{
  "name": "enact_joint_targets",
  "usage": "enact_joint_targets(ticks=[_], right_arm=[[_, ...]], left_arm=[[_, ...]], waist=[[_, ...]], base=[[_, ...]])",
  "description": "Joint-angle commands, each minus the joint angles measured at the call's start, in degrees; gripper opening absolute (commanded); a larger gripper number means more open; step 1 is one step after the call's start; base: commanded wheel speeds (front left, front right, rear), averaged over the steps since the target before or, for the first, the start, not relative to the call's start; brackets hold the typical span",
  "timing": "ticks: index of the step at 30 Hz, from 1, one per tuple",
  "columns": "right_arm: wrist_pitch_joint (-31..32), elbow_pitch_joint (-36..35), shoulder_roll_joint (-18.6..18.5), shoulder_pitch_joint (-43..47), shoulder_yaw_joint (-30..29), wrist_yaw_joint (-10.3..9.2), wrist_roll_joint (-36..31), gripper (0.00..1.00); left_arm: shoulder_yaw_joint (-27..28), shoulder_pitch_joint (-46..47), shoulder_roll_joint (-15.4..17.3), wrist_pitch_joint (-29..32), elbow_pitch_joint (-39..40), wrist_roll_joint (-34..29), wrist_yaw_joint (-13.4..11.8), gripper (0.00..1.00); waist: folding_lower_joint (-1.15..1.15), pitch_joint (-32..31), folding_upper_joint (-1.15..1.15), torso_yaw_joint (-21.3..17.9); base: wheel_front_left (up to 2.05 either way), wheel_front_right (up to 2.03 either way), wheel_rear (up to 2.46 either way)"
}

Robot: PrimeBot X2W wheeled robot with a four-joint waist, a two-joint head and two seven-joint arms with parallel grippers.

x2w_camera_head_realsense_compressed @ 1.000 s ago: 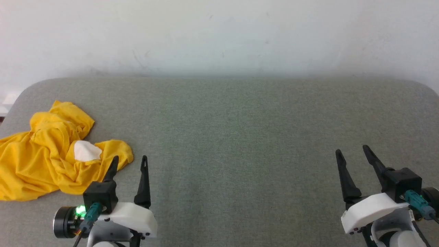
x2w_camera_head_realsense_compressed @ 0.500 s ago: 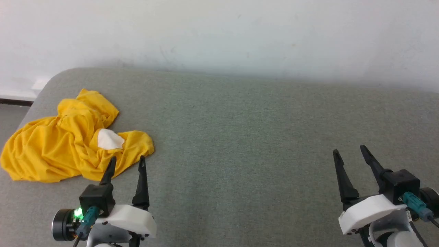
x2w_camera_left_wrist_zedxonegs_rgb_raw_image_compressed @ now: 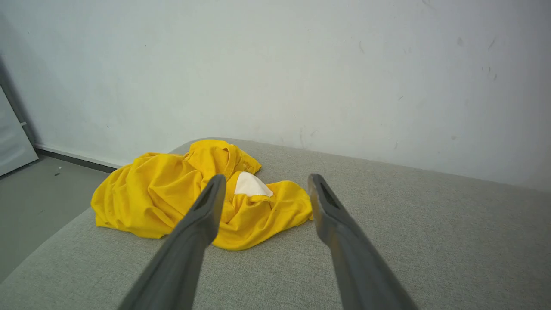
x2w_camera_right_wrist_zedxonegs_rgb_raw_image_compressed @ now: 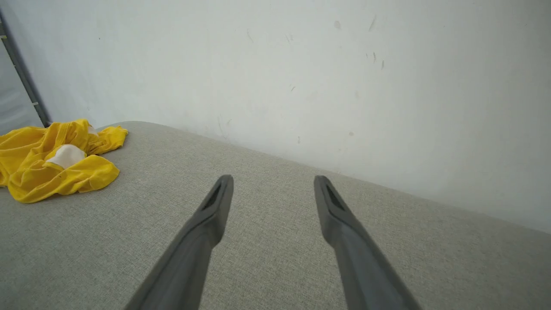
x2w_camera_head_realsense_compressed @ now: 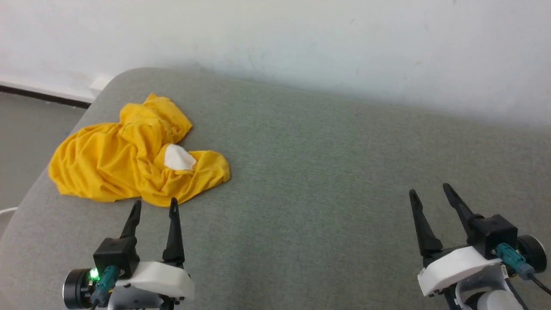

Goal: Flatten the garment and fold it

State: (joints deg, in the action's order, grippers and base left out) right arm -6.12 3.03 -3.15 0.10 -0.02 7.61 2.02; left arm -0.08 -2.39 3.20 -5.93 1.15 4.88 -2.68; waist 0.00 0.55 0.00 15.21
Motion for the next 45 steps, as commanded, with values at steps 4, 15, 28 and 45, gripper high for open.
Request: enact_joint_targets(ticks=[4,15,28,45], right_arm=[[-0.84,0.72,0.11,-0.83,0.44,-0.06,0.28,1.0],[-2.15,1.49,0.14,-0.89,1.96,-0.07,0.09,1.0],[-3.71,2.69,0.17,-1.09,4.31,-0.08,0.69,1.0],[-5.55,4.2,0.09,-1.27,5.76,-0.09,1.32,1.0]], left_arm=[[0.28,-1.18,-0.15,-1.03,0.42,0.73,-0.92,1.0],[-0.85,-2.47,-0.18,-2.34,0.31,1.26,-1.86,1.0],[-2.89,-3.3,-0.21,-3.9,0.22,1.99,-3.64,1.0],[-4.49,-4.7,-0.26,-5.94,0.38,3.62,-5.8,1.0]], waist=[[0.0,-0.23,0.0,3.64],[0.0,-0.07,0.0,6.97],[0.0,-0.21,0.0,10.95],[0.0,-0.16,0.0,15.96]], base=[[-0.16,-0.16,-0.16],[-0.19,-0.19,-0.19],[-0.11,-0.11,-0.11],[-0.02,-0.02,-0.02]])
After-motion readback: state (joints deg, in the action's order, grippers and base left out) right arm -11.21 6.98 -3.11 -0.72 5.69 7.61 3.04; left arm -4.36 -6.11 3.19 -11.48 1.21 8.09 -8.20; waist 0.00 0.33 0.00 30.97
